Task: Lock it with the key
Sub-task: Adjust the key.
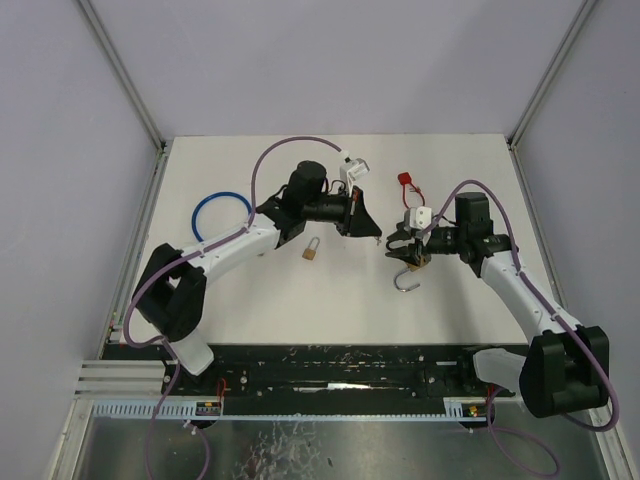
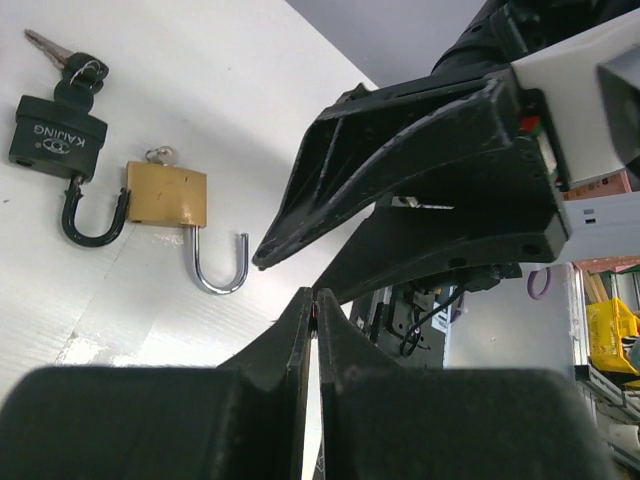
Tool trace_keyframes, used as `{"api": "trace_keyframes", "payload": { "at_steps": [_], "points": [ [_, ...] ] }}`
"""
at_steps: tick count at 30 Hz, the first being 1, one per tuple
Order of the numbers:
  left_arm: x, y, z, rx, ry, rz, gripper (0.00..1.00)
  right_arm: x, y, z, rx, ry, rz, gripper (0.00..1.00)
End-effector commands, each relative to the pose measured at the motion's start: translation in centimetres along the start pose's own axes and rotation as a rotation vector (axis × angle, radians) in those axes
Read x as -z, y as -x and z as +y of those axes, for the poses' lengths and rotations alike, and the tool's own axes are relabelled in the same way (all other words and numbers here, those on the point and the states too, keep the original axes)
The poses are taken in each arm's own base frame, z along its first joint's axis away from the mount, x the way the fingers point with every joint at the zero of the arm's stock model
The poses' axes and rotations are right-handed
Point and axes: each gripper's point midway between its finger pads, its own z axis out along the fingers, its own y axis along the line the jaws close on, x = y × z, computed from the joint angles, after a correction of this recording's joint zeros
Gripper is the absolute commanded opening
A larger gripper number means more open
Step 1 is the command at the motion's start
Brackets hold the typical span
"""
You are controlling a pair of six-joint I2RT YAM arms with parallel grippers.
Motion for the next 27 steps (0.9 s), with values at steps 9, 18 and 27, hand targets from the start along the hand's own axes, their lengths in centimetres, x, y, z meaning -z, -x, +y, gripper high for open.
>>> {"api": "trace_keyframes", "payload": {
  "at_steps": [9, 18, 27],
  "points": [
    [0.2, 1.8, -2.7, -0.061, -0.094, -0.054, 0.00, -0.3, 2.7, -2.2, -0.004, -0.107, -0.082, 0.40],
    [0.1, 1.7, -2.6, -0.057, -0.094, -0.053, 0.00, -0.7, 2.8, -0.9, -0.020, -0.062, -0.102, 0.38],
    [0.1, 1.5, -2.7, -0.055, -0.098, -0.049, 0.00, -0.7, 3.5, -1.3, -0.028, -0.069, -0.121, 0.35]
  ]
}}
